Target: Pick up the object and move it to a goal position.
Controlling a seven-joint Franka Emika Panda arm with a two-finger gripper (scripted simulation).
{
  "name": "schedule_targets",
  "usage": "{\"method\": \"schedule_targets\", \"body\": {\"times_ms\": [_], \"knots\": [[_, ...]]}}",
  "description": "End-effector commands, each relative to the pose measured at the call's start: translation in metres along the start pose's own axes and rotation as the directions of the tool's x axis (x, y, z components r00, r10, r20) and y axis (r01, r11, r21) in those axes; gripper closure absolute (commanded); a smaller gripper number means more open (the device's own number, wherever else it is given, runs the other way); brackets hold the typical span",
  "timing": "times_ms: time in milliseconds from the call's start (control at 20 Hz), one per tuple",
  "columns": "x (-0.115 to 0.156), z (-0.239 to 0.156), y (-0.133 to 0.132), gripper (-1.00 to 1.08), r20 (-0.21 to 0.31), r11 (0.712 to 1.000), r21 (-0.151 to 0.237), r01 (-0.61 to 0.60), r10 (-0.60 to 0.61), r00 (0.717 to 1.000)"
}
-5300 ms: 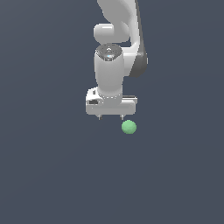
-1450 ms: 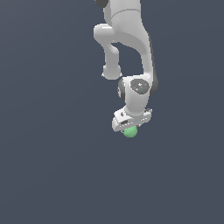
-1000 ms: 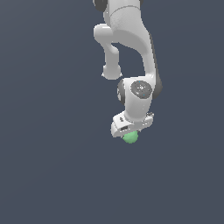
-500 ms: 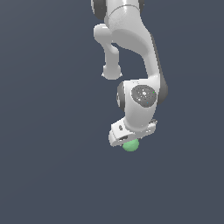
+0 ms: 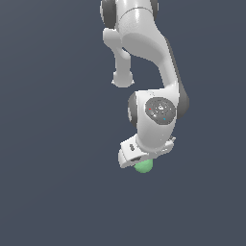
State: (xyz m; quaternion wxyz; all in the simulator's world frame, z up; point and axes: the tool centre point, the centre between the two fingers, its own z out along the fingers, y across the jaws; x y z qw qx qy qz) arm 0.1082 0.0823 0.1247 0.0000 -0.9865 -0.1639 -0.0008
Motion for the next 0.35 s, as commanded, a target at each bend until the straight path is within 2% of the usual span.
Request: {"method": "schedule_targets", "body": {"times_ms": [0,300], "knots": [[0.0038,-0.0021,0.0017,1.08,0.000,1.000,0.000,0.000,0.000,1.000],[0.0071,-0.0031,0.0032,1.08,0.002,1.000,0.000,0.000,0.000,1.000]]}}
